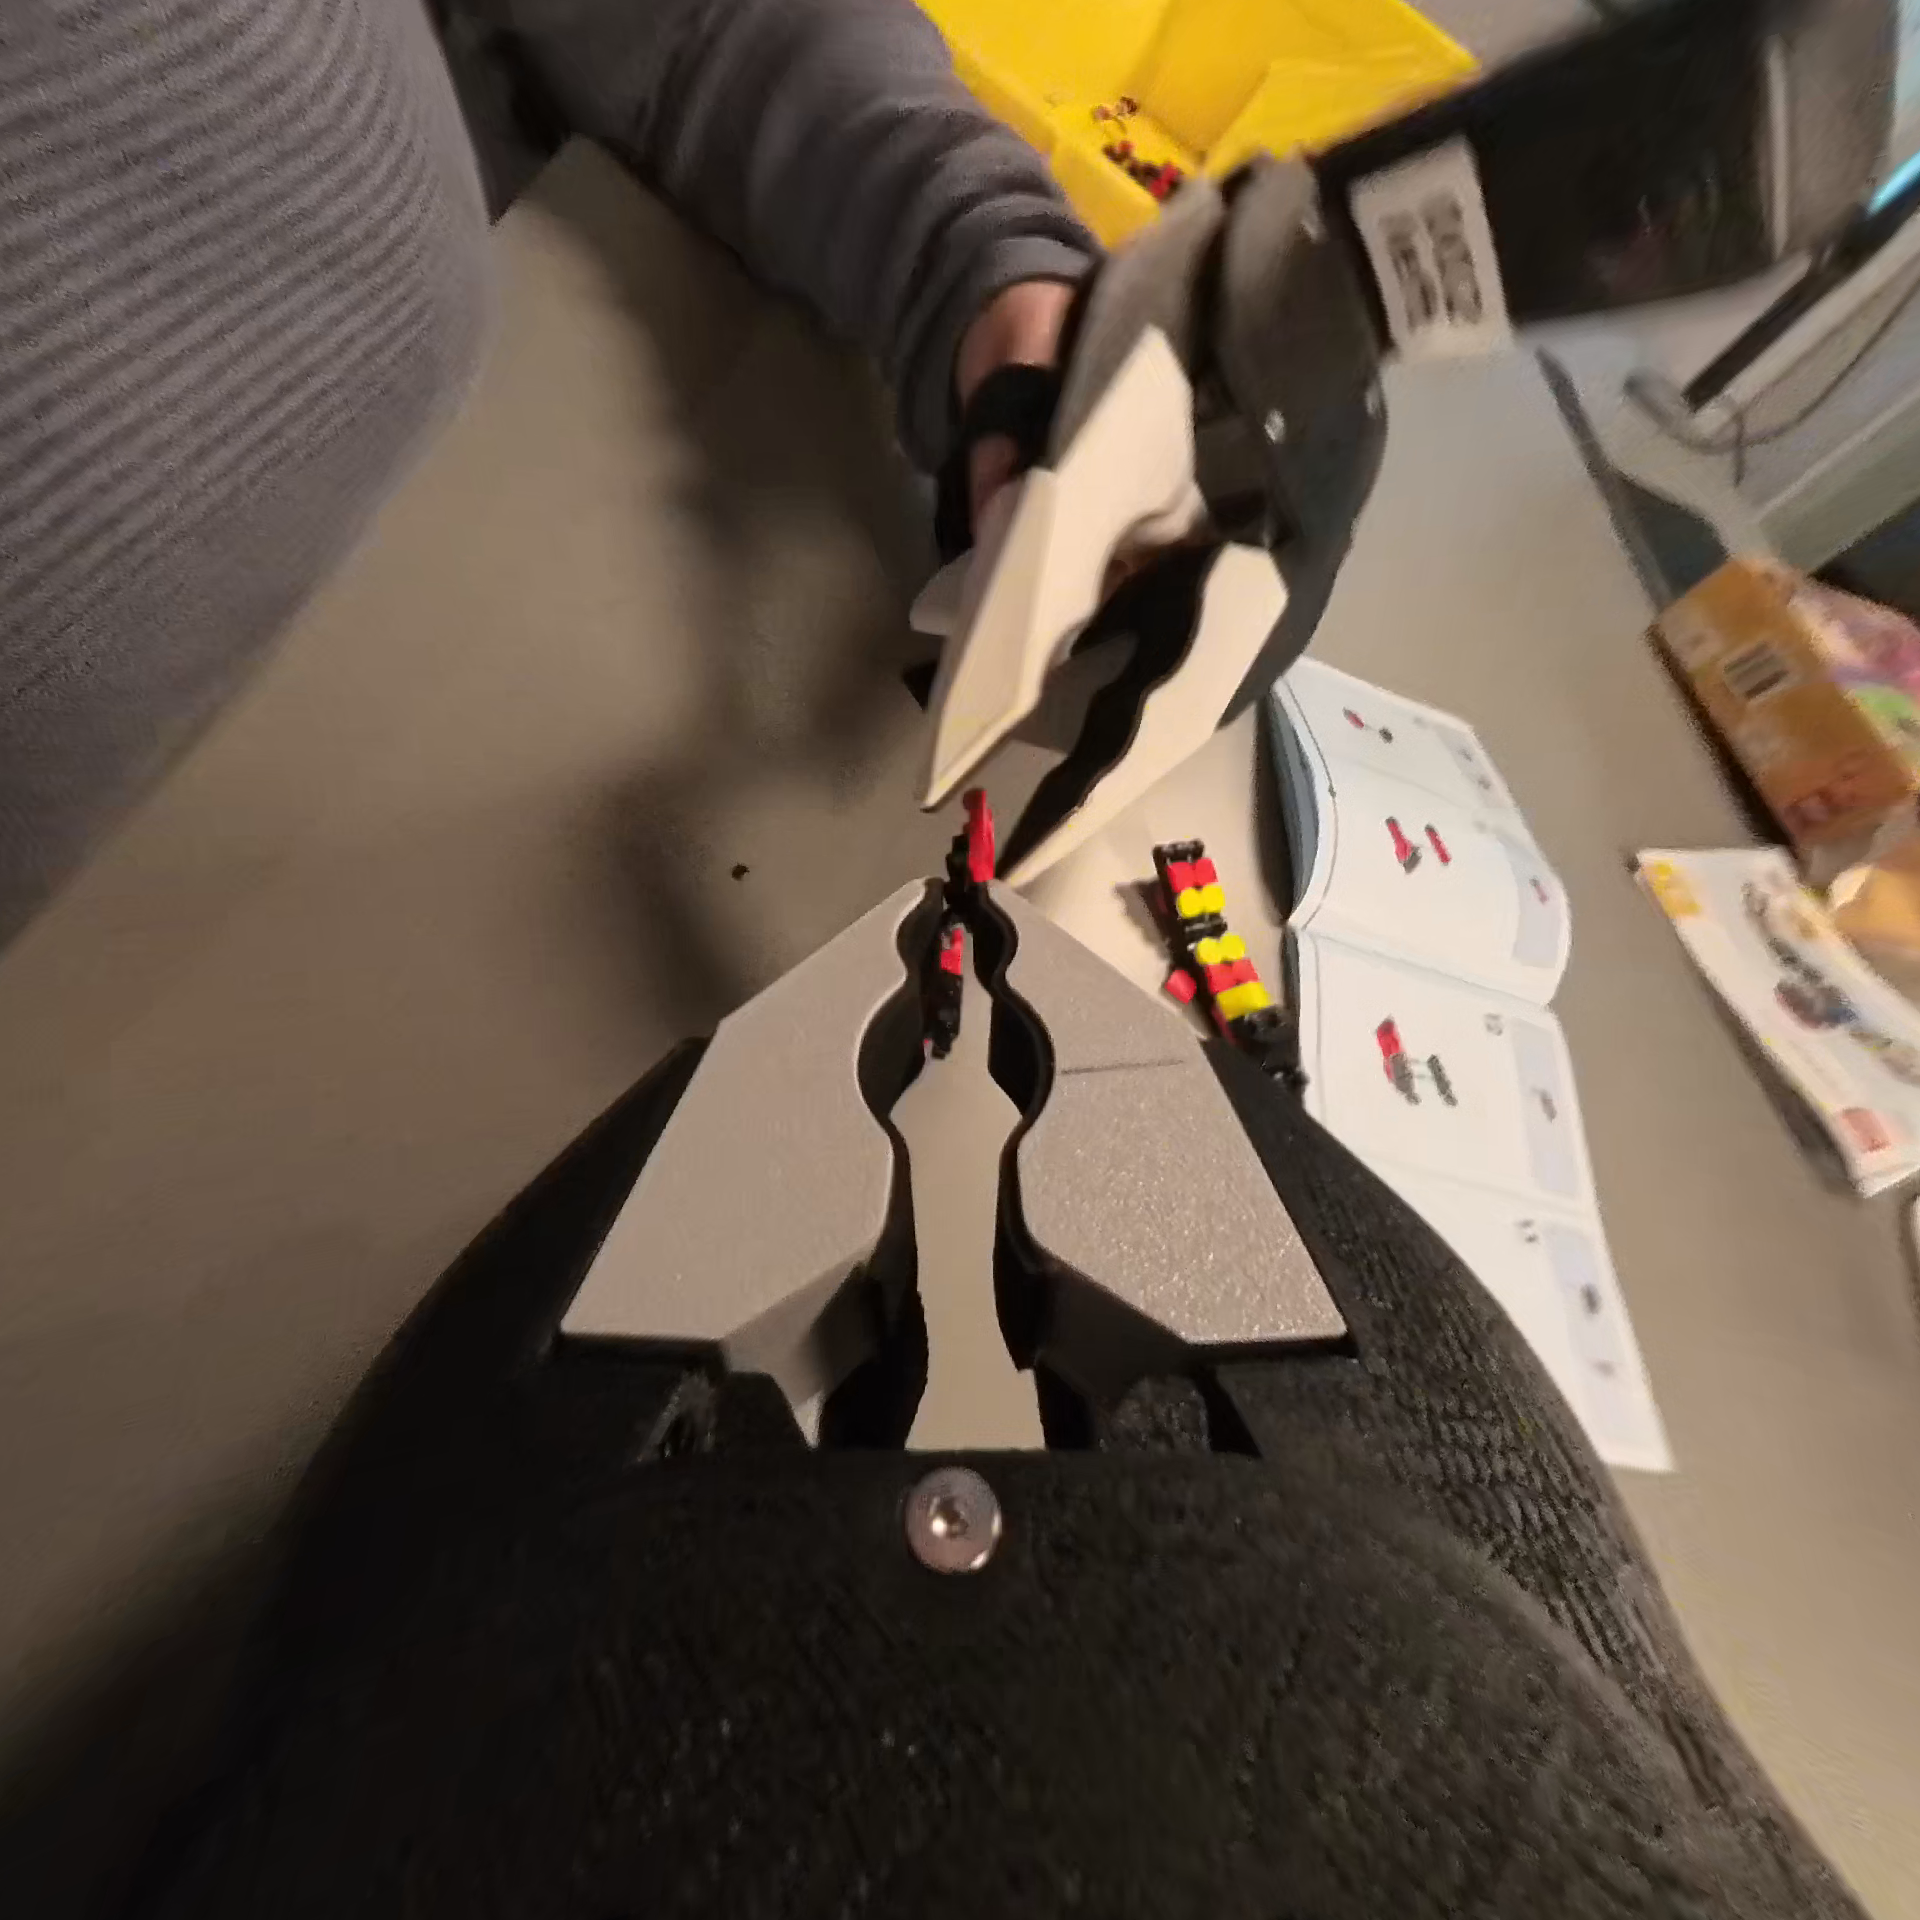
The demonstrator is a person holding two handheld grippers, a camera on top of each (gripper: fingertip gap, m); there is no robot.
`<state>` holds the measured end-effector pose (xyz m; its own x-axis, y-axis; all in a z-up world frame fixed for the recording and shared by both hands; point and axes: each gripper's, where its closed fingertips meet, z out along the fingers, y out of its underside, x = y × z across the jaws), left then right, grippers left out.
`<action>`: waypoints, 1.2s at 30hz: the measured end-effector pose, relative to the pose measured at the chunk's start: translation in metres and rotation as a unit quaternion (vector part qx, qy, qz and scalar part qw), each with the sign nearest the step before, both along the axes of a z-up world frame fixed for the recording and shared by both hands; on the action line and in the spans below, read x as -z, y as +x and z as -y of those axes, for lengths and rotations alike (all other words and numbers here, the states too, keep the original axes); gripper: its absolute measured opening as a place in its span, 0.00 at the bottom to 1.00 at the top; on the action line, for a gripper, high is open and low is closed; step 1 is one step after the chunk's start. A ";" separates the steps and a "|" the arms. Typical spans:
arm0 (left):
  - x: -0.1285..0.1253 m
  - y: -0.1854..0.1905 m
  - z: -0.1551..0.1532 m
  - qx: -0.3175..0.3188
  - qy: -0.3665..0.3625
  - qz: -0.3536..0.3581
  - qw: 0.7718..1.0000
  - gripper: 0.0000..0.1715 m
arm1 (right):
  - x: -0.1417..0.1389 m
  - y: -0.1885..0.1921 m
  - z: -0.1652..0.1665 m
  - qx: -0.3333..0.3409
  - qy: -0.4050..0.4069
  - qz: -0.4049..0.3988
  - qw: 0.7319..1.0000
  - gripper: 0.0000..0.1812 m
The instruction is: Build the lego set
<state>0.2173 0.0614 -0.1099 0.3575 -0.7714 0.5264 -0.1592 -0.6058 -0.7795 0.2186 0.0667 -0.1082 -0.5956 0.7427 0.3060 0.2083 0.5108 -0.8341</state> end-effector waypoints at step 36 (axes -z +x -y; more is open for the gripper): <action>0.051 0.005 0.017 0.047 0.161 -0.264 0.950 0.03 | 0.031 0.016 0.021 -0.063 -0.055 0.120 0.989 0.07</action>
